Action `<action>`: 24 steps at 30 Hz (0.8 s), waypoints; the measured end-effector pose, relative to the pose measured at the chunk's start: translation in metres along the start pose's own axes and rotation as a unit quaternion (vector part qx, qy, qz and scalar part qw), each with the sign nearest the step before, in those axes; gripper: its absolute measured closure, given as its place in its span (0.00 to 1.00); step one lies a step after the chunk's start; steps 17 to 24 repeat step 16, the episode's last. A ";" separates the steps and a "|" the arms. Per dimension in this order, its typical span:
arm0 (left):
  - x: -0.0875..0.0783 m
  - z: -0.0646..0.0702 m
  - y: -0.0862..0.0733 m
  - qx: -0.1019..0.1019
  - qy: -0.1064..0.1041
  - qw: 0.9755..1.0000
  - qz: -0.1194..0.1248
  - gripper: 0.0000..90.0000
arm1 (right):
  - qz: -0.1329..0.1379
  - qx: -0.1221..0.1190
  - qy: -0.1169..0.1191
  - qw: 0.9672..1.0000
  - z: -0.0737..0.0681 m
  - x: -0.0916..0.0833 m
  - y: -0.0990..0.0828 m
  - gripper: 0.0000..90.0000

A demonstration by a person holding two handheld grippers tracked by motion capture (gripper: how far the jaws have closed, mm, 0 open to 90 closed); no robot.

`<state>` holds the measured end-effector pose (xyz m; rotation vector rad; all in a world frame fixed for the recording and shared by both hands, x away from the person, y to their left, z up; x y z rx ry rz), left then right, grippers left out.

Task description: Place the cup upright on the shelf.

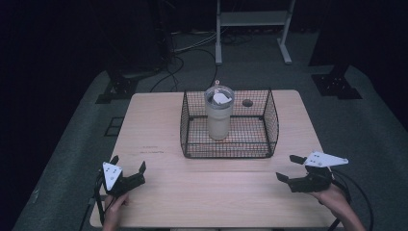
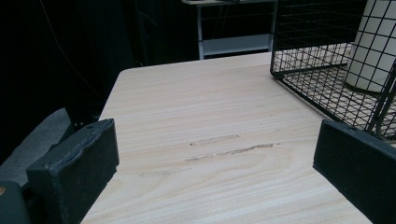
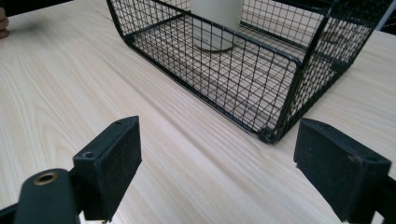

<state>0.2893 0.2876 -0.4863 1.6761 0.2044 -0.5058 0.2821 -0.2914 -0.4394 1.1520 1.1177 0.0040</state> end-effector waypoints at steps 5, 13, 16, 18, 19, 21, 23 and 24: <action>0.000 0.000 0.000 0.001 0.000 1.000 0.000 0.00 | -0.002 0.004 -0.005 1.000 -0.001 0.003 -0.010 0.16; 0.000 0.000 0.000 0.001 0.002 1.000 0.000 0.00 | -0.004 0.014 -0.013 1.000 -0.006 0.007 -0.022 0.16; 0.000 0.000 0.000 0.001 0.002 1.000 -0.001 0.00 | 0.000 0.020 -0.010 1.000 -0.010 0.011 -0.026 0.16; 0.000 0.000 0.000 0.001 0.002 1.000 -0.001 0.00 | 0.000 0.020 -0.010 1.000 -0.010 0.011 -0.026 0.16; 0.000 0.000 0.000 0.001 0.002 1.000 -0.001 0.00 | 0.000 0.020 -0.010 1.000 -0.010 0.011 -0.026 0.16; 0.000 0.000 0.000 0.001 0.002 1.000 -0.001 0.00 | 0.000 0.020 -0.010 1.000 -0.010 0.011 -0.026 0.16; 0.000 0.000 0.000 0.001 0.002 1.000 -0.001 0.00 | 0.000 0.020 -0.010 1.000 -0.010 0.011 -0.026 0.16; 0.000 0.000 0.000 0.001 0.002 1.000 -0.001 0.00 | 0.000 0.020 -0.010 1.000 -0.010 0.011 -0.026 0.16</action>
Point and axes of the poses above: each handheld gripper's, and its own axes: x roughly forward along the jaws, y roughly out of its top, z roughly to its right, the point moved 1 cm from there along x, roughly forward along the jaws, and after that the axes turned 14 degrees about -z, right-handed, at the moved point
